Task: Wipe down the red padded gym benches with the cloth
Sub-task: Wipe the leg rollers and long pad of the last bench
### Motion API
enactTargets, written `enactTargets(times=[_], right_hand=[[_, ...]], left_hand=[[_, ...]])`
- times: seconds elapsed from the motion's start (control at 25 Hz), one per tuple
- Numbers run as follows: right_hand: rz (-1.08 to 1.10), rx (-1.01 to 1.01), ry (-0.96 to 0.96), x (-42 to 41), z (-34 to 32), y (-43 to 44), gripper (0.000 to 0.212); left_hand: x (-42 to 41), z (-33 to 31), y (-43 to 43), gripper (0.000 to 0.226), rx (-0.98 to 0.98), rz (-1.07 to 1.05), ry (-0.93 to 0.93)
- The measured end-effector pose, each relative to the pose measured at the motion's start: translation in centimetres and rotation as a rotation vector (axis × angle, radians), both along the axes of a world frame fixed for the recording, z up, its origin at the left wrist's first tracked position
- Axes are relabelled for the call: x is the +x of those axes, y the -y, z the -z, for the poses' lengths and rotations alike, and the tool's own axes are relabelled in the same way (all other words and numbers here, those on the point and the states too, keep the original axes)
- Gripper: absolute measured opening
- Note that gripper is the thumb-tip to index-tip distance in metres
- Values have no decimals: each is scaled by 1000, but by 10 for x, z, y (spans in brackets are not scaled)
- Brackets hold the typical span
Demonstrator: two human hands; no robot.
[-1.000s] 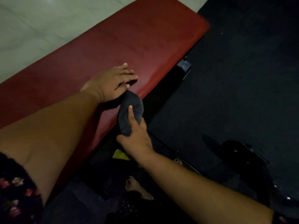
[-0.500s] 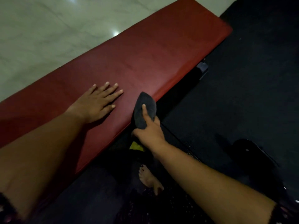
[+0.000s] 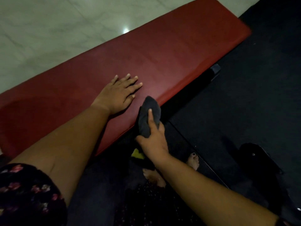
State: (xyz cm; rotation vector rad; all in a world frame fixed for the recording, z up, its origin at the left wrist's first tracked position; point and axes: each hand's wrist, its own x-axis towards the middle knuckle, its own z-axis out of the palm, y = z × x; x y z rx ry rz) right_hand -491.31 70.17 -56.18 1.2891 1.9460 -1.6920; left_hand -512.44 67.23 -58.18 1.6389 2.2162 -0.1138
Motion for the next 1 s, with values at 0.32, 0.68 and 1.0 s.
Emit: enactTargets(times=[0.32, 0.68, 1.0], right_hand=[[-97, 94, 91, -11, -17, 66, 104], [-24, 96, 16, -8, -20, 78, 102], [-277, 245, 7, 16, -13, 97, 105]], left_hand=[[-2, -24, 74, 64, -31, -69, -32], [18, -28, 99, 50, 7, -461, -85], [49, -31, 103, 50, 139, -912, -149]])
